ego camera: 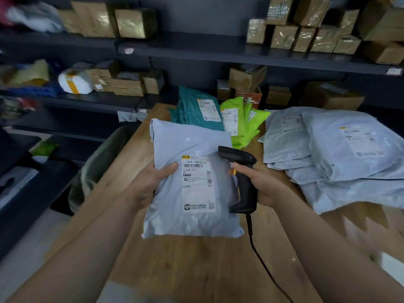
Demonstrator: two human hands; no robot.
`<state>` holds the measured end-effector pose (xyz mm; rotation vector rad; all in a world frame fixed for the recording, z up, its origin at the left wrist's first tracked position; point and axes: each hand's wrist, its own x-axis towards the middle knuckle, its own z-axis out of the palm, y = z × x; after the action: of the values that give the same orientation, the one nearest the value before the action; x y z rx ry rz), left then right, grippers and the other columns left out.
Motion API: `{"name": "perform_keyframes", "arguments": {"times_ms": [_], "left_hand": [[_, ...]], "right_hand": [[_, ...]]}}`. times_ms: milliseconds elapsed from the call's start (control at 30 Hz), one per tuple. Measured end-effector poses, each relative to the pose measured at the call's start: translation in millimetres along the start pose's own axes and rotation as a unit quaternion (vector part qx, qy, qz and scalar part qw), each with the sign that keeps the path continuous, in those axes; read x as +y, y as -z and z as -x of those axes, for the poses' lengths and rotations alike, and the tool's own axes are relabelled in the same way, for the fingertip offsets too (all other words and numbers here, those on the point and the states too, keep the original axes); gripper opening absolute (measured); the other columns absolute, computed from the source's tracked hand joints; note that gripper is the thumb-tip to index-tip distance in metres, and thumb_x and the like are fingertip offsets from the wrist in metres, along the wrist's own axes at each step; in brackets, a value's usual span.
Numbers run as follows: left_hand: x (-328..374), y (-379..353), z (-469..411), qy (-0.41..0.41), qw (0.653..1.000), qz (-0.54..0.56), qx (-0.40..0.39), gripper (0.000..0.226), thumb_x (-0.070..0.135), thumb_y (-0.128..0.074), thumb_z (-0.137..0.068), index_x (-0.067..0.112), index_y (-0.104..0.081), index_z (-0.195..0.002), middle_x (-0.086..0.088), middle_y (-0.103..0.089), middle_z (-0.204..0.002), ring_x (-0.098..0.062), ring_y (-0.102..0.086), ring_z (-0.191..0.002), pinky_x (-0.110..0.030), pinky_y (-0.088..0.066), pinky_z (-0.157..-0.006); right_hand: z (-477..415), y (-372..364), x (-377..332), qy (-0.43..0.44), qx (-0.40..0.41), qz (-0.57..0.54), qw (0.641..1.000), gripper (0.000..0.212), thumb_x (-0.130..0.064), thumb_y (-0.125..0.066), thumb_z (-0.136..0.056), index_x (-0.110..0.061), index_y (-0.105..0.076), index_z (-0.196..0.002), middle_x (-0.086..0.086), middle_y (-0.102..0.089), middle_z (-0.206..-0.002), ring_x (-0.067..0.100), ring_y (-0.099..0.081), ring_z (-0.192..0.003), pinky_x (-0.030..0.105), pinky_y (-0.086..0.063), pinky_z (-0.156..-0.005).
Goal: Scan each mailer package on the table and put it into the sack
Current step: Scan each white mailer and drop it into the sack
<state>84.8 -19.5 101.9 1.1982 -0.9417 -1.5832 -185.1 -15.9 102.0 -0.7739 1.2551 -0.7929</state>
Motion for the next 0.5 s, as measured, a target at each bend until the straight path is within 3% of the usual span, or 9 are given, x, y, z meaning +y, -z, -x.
{"name": "perform_keyframes", "arguments": {"times_ms": [100,267,367,500], "left_hand": [[20.2,45.6,13.0,-0.013,1.000,0.005,0.019,0.022,0.011,-0.060,-0.091,0.010,-0.063,-0.113,-0.009,-0.073,-0.106,-0.021,-0.072,-0.089,-0.032,-0.060,-0.076],[49.9,151.1,36.3,-0.012,0.997,0.018,0.077,0.032,0.017,-0.066,-0.084,0.007,-0.063,-0.115,-0.014,-0.072,-0.107,-0.025,-0.072,-0.088,-0.036,-0.060,-0.077],[67.3,223.8,51.4,-0.020,0.994,0.014,0.106,0.033,0.017,-0.066,-0.087,0.006,-0.062,-0.118,-0.014,-0.072,-0.107,-0.027,-0.071,-0.093,-0.039,-0.059,-0.082],[92.7,319.6,68.9,-0.035,0.990,-0.006,0.133,0.036,0.020,-0.065,-0.089,0.007,-0.060,-0.123,-0.013,-0.071,-0.113,-0.030,-0.067,-0.105,-0.046,-0.051,-0.096]], "right_hand": [[-11.6,-46.3,-2.6,-0.015,-0.051,-0.030,0.998,0.026,-0.038,-0.059,-0.094,-0.014,-0.067,-0.102,0.002,-0.072,-0.081,0.013,-0.071,-0.069,0.023,-0.054,-0.058],[-31.4,-155.5,-10.2,-0.013,-0.077,-0.020,0.997,0.026,-0.037,-0.062,-0.093,-0.013,-0.071,-0.088,0.005,-0.072,-0.084,0.016,-0.070,-0.070,0.027,-0.055,-0.061],[-45.2,-234.0,-7.3,-0.016,-0.090,-0.014,0.996,0.028,-0.038,-0.067,-0.087,-0.013,-0.071,-0.098,0.008,-0.075,-0.096,0.021,-0.073,-0.085,0.033,-0.055,-0.074],[-64.6,-338.1,-0.5,-0.012,-0.113,-0.008,0.993,0.045,-0.042,-0.070,-0.081,-0.013,-0.069,-0.115,0.008,-0.075,-0.107,0.024,-0.071,-0.098,0.037,-0.055,-0.083]]}}
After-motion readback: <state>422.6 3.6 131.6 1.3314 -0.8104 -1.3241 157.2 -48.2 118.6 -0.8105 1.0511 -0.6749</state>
